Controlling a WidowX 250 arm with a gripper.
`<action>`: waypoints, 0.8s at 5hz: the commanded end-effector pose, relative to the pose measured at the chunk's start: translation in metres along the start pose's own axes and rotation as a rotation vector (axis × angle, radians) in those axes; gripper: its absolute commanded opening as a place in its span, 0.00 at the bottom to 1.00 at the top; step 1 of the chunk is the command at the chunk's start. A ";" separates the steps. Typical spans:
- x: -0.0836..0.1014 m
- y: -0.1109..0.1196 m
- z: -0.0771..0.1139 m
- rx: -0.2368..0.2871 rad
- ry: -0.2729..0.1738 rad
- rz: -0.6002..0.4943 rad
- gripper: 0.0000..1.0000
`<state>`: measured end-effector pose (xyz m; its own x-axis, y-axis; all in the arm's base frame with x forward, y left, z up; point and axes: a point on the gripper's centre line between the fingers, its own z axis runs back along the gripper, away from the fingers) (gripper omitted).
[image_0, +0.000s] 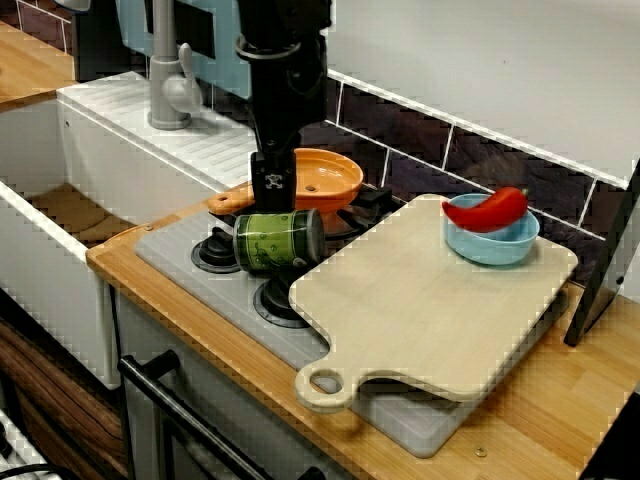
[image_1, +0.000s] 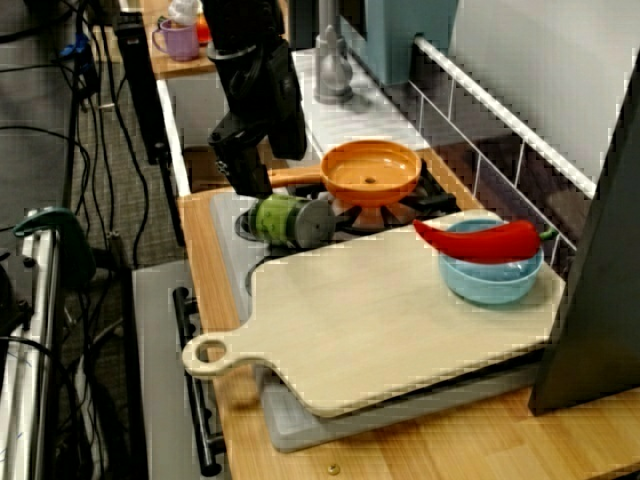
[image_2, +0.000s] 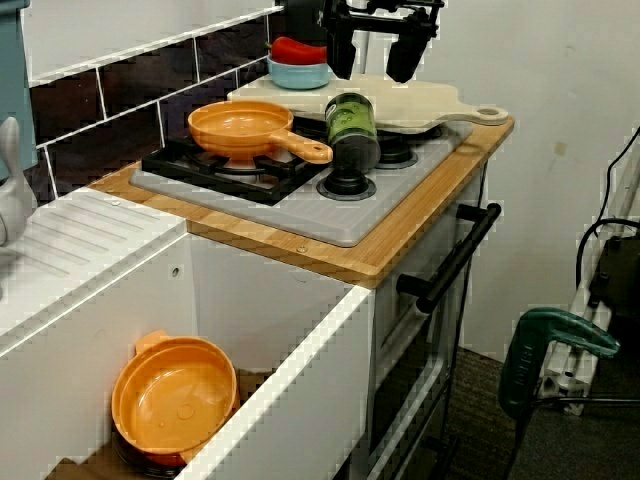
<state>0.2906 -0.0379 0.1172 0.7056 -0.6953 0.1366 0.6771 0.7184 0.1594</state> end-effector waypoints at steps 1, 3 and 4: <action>-0.013 0.008 0.001 0.124 -0.067 0.049 1.00; -0.013 0.012 0.004 0.109 -0.089 0.072 1.00; -0.015 0.009 0.003 0.090 -0.101 0.045 1.00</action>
<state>0.2887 -0.0266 0.1063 0.7205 -0.6599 0.2129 0.6268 0.7512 0.2070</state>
